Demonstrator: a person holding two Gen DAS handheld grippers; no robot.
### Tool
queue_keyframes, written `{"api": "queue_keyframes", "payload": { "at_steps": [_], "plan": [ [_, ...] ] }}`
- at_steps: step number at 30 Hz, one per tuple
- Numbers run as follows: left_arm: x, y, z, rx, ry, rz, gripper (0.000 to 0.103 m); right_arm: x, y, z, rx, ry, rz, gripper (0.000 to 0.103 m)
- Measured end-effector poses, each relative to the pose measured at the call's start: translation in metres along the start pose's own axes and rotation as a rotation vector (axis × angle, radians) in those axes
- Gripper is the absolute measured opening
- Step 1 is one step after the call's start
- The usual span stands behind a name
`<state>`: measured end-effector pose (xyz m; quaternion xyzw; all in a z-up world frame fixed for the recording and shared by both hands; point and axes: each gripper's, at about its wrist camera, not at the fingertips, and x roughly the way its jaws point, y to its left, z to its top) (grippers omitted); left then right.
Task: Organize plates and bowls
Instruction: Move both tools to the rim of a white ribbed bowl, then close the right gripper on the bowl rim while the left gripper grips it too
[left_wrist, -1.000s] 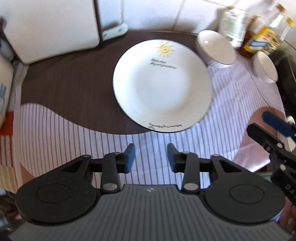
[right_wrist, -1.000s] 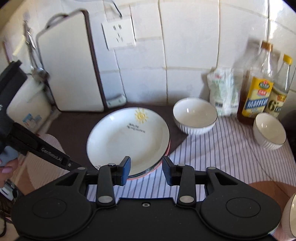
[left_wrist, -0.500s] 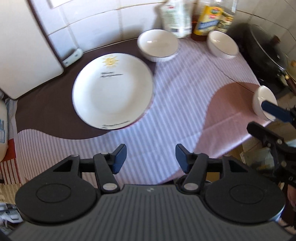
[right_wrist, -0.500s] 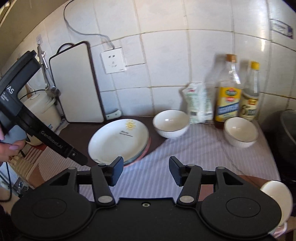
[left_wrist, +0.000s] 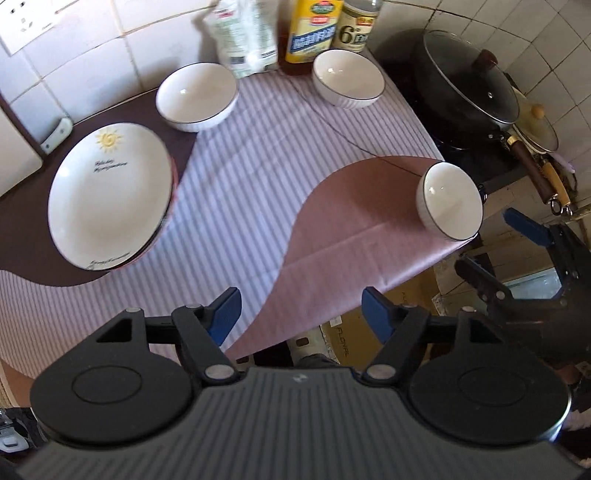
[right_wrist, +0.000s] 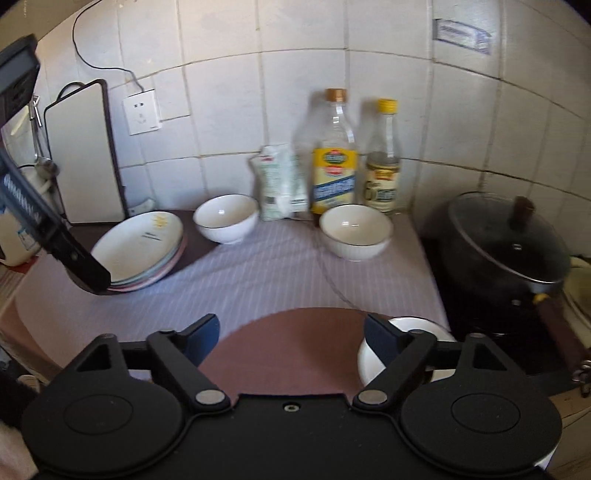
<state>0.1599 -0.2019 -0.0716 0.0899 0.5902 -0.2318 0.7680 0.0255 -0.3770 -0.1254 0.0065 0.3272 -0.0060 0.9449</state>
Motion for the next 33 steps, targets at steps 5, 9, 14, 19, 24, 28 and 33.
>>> {"api": "queue_keyframes", "payload": {
  "at_steps": [5, 9, 14, 19, 24, 28, 33],
  "plan": [
    [0.018, -0.029, 0.006, 0.032, 0.028, 0.023, 0.078, -0.002, -0.033, -0.022, 0.010, -0.009, -0.048, 0.098],
    [0.042, -0.053, 0.013, 0.056, 0.082, 0.038, 0.083, 0.008, -0.059, -0.040, 0.056, 0.018, -0.069, 0.099],
    [0.075, -0.085, 0.020, 0.104, -0.007, 0.027, 0.091, 0.027, -0.084, -0.063, 0.111, 0.041, -0.030, 0.099],
    [0.116, -0.110, 0.030, 0.105, -0.112, 0.063, 0.091, 0.057, -0.088, -0.083, 0.053, 0.098, 0.005, 0.099],
    [0.146, -0.134, 0.038, 0.126, -0.121, 0.006, 0.091, 0.077, -0.095, -0.097, -0.026, 0.140, -0.017, 0.099],
    [0.162, -0.150, 0.044, 0.137, -0.132, -0.035, 0.091, 0.086, -0.107, -0.101, 0.046, 0.067, -0.022, 0.099],
    [0.184, -0.162, 0.049, 0.130, -0.104, -0.075, 0.070, 0.096, -0.100, -0.110, -0.040, 0.002, -0.061, 0.099]
  ]
}}
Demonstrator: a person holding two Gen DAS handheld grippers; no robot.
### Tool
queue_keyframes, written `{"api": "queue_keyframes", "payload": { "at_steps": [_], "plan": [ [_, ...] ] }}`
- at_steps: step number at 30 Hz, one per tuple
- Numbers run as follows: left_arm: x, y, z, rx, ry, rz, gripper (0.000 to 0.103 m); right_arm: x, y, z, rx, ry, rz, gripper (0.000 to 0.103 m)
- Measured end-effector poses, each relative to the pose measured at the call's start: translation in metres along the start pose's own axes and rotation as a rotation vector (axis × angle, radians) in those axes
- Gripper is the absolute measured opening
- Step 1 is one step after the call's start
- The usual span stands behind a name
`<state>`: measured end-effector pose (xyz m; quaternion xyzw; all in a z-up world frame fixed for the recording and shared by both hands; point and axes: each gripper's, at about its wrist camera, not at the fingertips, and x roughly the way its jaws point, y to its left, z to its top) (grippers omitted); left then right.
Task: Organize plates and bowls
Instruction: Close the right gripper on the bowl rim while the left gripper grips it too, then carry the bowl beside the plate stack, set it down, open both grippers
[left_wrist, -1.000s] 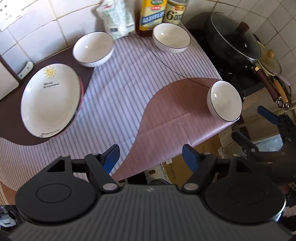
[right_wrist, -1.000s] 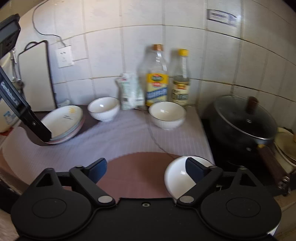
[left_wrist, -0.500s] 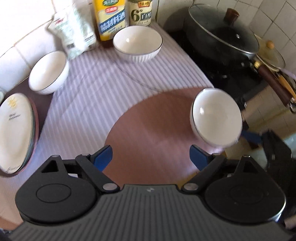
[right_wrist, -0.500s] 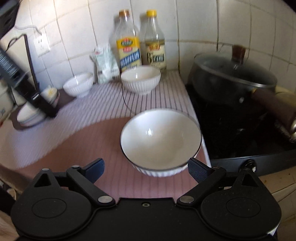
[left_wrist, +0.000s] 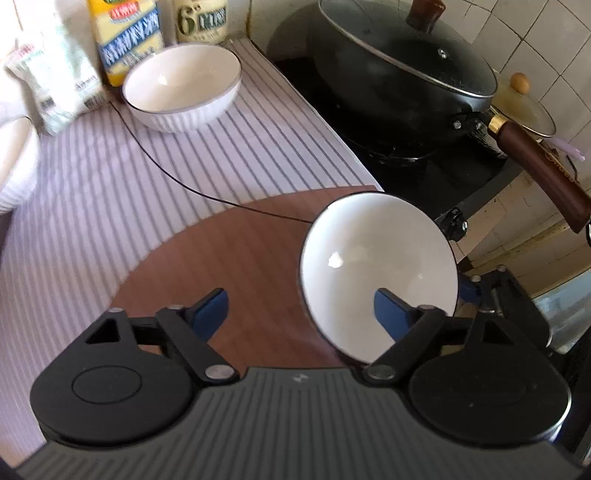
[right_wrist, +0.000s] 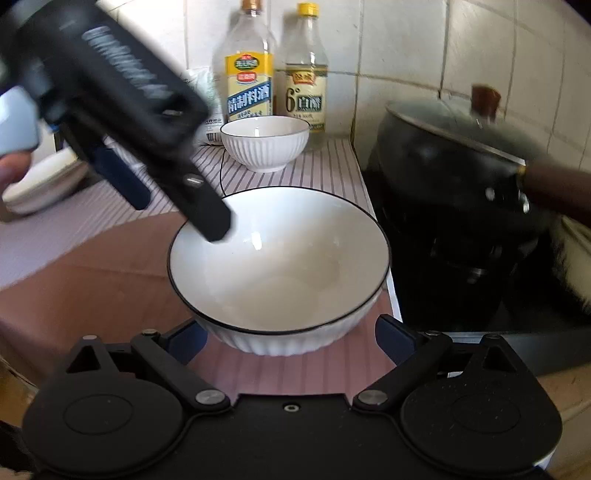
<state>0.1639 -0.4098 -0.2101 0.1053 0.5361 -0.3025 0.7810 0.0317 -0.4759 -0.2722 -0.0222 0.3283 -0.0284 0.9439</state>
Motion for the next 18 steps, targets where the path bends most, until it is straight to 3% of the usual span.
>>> {"api": "queue_keyframes", "payload": {
  "at_steps": [3, 6, 9, 18],
  "plan": [
    [0.015, 0.002, 0.002, -0.052, 0.075, -0.040, 0.046, 0.001, 0.005, -0.004, -0.034, -0.014, 0.008, 0.099],
    [0.023, 0.003, -0.003, -0.064, 0.084, -0.039, 0.022, 0.002, 0.006, -0.006, -0.031, -0.032, 0.004, 0.097],
    [0.026, 0.005, -0.005, -0.067, 0.087, -0.054, 0.014, 0.004, 0.004, -0.006, -0.008, -0.035, 0.024, 0.093],
    [0.020, 0.009, -0.005, -0.085, 0.100, -0.033, 0.013, 0.009, 0.005, -0.004, 0.006, -0.034, 0.048, 0.091]
  ]
}}
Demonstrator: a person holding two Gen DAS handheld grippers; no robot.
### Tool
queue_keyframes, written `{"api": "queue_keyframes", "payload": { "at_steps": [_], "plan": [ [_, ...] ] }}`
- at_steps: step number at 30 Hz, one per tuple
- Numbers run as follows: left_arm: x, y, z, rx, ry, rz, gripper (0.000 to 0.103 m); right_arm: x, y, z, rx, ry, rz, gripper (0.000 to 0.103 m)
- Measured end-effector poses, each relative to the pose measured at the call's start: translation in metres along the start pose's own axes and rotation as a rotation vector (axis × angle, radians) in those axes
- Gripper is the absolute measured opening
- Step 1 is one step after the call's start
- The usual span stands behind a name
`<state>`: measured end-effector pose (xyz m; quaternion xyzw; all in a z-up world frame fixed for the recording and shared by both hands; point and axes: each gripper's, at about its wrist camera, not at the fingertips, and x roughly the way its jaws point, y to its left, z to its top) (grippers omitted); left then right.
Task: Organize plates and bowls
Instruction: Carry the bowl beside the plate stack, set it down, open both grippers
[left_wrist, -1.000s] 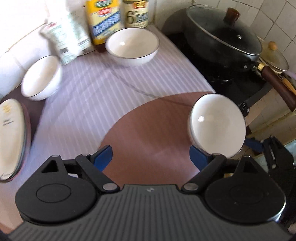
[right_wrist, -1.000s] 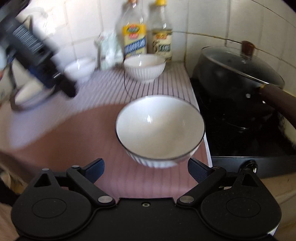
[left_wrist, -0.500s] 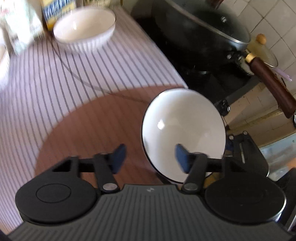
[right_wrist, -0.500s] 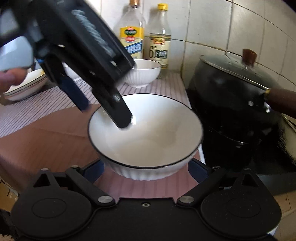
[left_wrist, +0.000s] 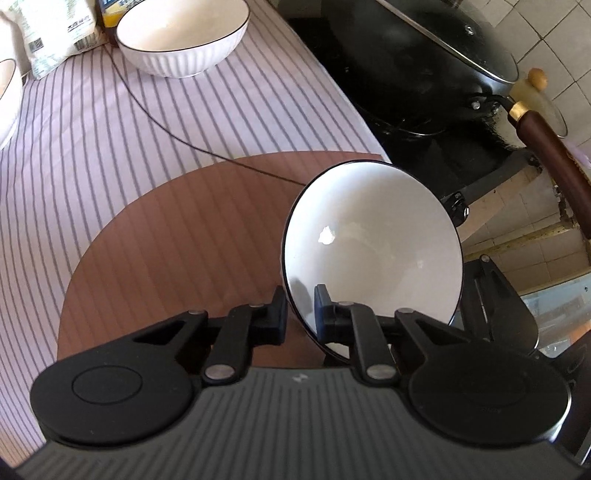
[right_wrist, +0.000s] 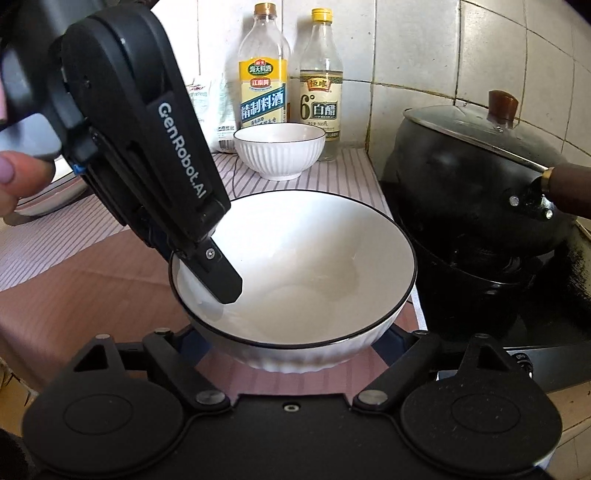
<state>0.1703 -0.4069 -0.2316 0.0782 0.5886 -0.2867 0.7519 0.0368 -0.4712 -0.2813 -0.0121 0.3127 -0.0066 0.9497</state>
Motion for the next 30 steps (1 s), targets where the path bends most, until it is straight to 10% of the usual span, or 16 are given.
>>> {"api": "queue_keyframes", "payload": {
  "at_steps": [30],
  "plan": [
    [-0.120, 0.133, -0.020, -0.288, -0.145, 0.176, 0.014, 0.032, 0.099, 0.105, -0.225, -0.030, 0.322, 0.091]
  ]
}}
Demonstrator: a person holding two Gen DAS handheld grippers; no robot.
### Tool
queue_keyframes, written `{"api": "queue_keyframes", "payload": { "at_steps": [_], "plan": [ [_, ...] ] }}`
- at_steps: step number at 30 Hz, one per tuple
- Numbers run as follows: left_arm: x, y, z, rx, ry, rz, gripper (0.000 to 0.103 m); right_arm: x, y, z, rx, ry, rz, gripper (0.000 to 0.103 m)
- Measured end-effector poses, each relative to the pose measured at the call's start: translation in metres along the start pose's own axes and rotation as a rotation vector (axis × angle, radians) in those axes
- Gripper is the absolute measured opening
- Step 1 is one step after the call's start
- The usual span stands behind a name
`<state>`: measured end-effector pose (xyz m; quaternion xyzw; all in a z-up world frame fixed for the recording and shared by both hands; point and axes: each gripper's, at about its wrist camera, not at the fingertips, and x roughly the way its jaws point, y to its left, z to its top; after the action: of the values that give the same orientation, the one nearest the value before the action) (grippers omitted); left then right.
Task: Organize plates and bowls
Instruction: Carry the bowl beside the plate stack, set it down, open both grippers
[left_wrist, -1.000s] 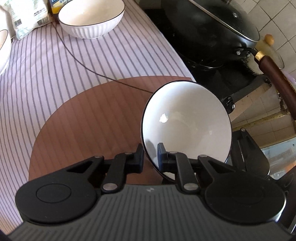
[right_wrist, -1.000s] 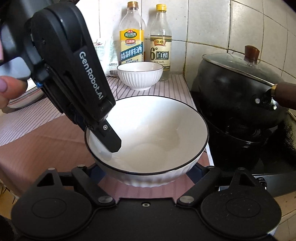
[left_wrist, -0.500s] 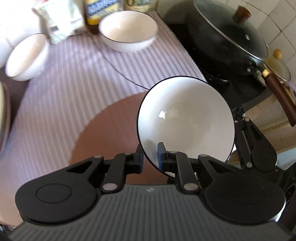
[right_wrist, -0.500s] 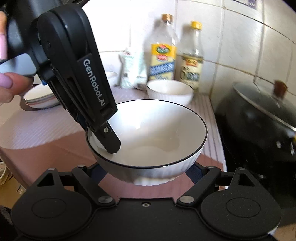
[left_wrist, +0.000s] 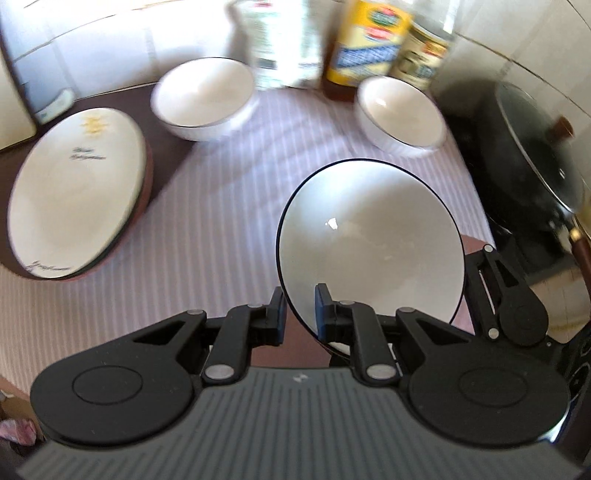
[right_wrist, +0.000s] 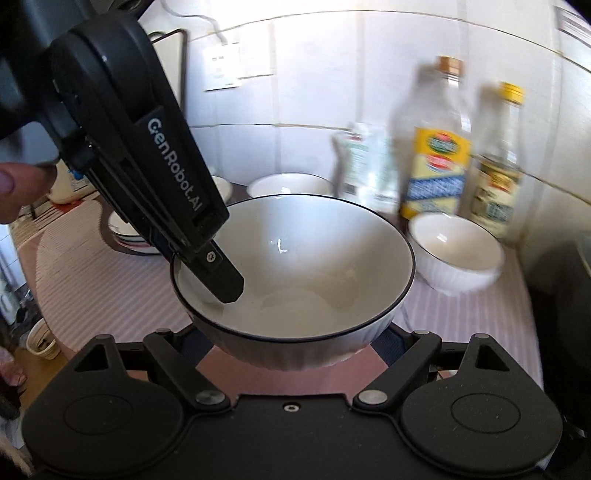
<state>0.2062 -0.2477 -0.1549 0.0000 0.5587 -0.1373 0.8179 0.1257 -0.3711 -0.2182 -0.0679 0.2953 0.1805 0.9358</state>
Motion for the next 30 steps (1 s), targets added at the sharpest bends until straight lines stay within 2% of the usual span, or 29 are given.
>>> {"api": "queue_keyframes", "payload": {
  "at_steps": [8, 11, 15, 18, 22, 30],
  "plan": [
    [-0.010, 0.055, 0.011, -0.064, -0.027, 0.031, 0.014, 0.041, 0.028, 0.036, -0.049, 0.022, 0.081, 0.091],
    [-0.005, 0.066, 0.013, -0.056, -0.030, 0.042, 0.014, 0.054, 0.038, 0.042, -0.064, 0.025, 0.085, 0.091],
    [0.002, 0.072, 0.017, -0.014, -0.010, 0.094, 0.014, 0.072, 0.051, 0.048, -0.078, 0.062, 0.065, 0.091],
    [0.005, 0.083, 0.023, -0.008, 0.014, 0.077, 0.014, 0.080, 0.061, 0.052, -0.085, 0.081, 0.055, 0.091],
    [0.018, 0.093, 0.028, -0.003, 0.035, 0.052, 0.014, 0.089, 0.059, 0.049, -0.024, 0.104, 0.062, 0.091],
    [0.049, 0.101, 0.039, 0.020, 0.040, 0.035, 0.015, 0.120, 0.055, 0.037, -0.016, 0.129, 0.038, 0.091]
  ]
}}
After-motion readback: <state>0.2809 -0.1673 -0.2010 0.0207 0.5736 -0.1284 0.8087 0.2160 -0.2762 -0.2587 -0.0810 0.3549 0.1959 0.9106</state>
